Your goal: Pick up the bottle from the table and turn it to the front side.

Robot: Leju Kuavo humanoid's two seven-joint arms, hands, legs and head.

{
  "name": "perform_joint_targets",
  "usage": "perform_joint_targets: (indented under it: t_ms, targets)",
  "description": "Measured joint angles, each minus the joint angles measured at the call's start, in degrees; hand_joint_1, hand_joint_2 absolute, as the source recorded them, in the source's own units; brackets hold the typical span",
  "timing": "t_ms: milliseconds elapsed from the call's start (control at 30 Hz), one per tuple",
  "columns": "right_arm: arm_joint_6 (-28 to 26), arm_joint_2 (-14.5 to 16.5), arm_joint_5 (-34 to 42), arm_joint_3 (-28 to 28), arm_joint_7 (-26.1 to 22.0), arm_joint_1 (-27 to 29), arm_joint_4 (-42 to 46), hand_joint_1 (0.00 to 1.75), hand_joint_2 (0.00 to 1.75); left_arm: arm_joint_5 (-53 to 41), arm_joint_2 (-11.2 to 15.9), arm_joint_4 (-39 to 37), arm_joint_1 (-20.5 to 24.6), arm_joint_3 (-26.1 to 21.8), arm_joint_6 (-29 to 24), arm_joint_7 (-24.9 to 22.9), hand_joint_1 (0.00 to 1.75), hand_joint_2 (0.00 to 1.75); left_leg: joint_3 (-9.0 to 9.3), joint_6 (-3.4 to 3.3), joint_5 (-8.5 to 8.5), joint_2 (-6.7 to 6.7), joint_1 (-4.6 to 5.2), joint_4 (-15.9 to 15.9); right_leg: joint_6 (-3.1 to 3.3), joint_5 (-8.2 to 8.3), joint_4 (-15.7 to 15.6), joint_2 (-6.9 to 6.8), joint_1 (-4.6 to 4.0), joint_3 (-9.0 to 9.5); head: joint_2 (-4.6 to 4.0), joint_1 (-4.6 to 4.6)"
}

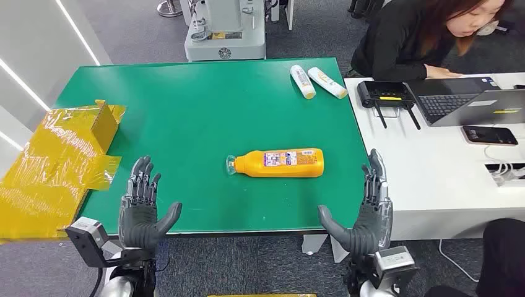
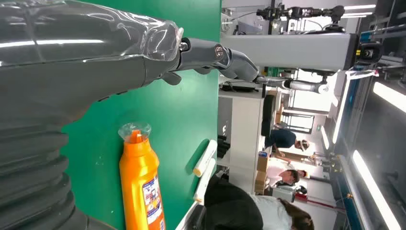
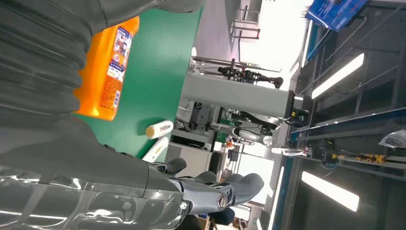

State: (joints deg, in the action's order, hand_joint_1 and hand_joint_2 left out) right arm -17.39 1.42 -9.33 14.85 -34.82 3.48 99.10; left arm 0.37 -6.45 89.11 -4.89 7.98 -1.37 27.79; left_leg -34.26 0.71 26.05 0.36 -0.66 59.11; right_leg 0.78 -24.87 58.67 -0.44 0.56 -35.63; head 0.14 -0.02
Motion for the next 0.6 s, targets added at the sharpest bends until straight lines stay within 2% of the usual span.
perform_joint_targets:
  t_ms: [600]
  targets:
    - [-0.66, 0.46, -1.69, -0.57, 0.73, 0.72, 1.51, 0.0, 1.75, -0.35, -0.38, 0.0, 0.09, 0.0, 0.99, -0.02, 0.0, 1.75, 0.01, 0.0, 0.0, 0.0, 0.0, 0.0, 0.0, 0.0, 0.0, 0.0, 0.0, 0.0, 0.0, -0.01]
